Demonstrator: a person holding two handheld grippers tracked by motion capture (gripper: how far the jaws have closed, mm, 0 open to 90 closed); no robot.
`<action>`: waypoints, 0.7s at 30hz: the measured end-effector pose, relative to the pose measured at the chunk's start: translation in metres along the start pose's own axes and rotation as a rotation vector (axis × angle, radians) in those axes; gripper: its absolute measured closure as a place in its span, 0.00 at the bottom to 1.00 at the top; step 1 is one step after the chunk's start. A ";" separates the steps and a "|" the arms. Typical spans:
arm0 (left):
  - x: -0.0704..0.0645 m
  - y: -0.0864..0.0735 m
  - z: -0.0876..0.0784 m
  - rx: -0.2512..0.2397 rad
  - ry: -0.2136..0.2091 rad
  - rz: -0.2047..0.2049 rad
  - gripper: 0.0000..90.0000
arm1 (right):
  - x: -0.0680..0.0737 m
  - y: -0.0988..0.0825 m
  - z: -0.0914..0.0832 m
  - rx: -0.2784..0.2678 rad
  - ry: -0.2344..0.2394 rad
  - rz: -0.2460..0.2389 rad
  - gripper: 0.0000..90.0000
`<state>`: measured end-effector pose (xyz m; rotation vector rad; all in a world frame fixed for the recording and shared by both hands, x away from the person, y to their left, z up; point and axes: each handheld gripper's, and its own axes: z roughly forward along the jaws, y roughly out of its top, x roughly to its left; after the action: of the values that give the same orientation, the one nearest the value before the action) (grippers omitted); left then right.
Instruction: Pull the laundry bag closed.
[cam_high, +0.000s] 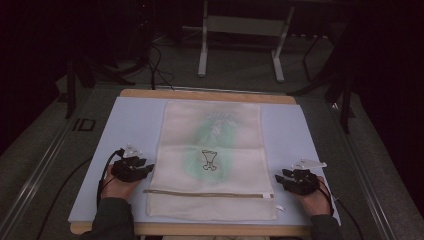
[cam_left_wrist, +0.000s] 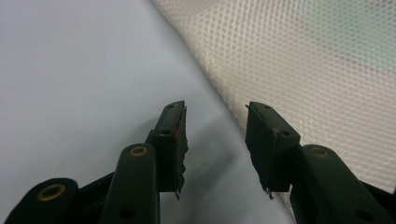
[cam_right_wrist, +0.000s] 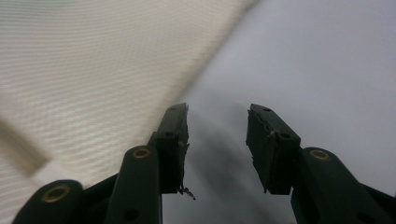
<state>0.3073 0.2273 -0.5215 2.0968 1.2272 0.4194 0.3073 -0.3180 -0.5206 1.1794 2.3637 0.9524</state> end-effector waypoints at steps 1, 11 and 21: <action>0.000 0.000 -0.001 -0.003 -0.001 0.004 0.64 | 0.002 0.001 0.000 0.004 0.006 -0.013 0.64; 0.002 0.002 -0.002 -0.012 -0.046 0.020 0.64 | 0.022 0.014 0.002 0.005 0.064 -0.112 0.64; -0.001 0.004 -0.001 -0.015 -0.074 0.045 0.62 | 0.038 0.025 0.004 -0.026 0.104 -0.136 0.62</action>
<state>0.3087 0.2253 -0.5176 2.1121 1.1327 0.3667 0.3007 -0.2749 -0.5059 0.9675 2.4680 1.0178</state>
